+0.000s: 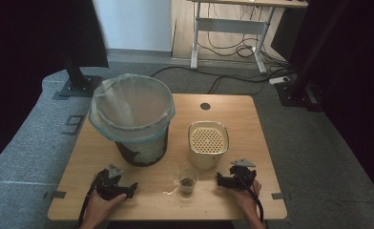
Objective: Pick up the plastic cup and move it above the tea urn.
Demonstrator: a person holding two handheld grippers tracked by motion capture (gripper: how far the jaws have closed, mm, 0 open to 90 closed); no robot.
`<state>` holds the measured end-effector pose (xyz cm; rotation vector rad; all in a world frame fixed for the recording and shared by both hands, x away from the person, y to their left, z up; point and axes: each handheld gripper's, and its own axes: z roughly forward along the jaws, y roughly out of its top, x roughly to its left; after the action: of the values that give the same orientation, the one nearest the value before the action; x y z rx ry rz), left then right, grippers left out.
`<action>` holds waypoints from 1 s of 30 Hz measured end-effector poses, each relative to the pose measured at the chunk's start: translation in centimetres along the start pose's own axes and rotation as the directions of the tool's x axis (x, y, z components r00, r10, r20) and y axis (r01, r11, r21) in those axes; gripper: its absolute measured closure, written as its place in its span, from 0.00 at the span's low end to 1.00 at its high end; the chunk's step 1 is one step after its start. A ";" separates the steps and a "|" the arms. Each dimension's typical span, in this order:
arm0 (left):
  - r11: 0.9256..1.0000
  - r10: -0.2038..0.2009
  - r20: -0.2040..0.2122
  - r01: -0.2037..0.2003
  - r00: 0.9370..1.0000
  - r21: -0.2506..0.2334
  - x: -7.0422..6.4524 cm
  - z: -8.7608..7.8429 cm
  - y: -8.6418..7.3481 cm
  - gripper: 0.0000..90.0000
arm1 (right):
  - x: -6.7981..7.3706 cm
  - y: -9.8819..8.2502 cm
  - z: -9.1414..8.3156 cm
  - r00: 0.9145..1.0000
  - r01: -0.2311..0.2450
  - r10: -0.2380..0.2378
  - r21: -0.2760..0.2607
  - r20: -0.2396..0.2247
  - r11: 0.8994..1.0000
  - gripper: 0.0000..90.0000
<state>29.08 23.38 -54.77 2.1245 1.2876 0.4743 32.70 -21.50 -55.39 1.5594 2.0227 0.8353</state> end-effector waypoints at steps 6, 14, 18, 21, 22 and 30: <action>1.000 0.003 0.002 -0.003 1.000 -0.001 0.0 0.0 0.0 0.00 | 0.6 -0.6 -1.8 0.999 0.024 -0.026 -0.058 -0.027 0.998 0.04; 1.000 -0.009 -0.006 0.009 1.000 -0.015 -0.1 -0.3 -0.3 0.04 | 3.6 -1.6 -5.5 0.964 0.087 -0.142 -0.237 -0.223 0.968 0.15; 1.000 -0.010 -0.006 0.010 1.000 -0.015 -0.2 -0.4 -0.4 0.04 | 5.4 -1.7 -5.9 0.935 0.107 -0.186 -0.261 -0.303 0.960 0.15; 1.000 -0.009 -0.006 0.009 1.000 -0.014 -0.2 -0.3 -0.3 0.04 | 6.6 -1.9 -6.2 0.913 0.114 -0.209 -0.272 -0.352 0.956 0.15; 1.000 -0.009 -0.006 0.009 1.000 -0.014 -0.2 -0.3 -0.3 0.04 | 7.1 -1.9 -6.2 0.904 0.118 -0.217 -0.274 -0.368 0.954 0.15; 1.000 -0.003 -0.002 0.003 1.000 -0.010 -0.2 -0.3 -0.3 0.03 | 10.5 -1.8 -5.4 0.860 0.162 -0.276 -0.284 -0.430 0.945 0.15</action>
<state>28.66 23.41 -54.75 2.1140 1.2868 0.4803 25.12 -12.73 -52.67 1.0315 2.2613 1.4052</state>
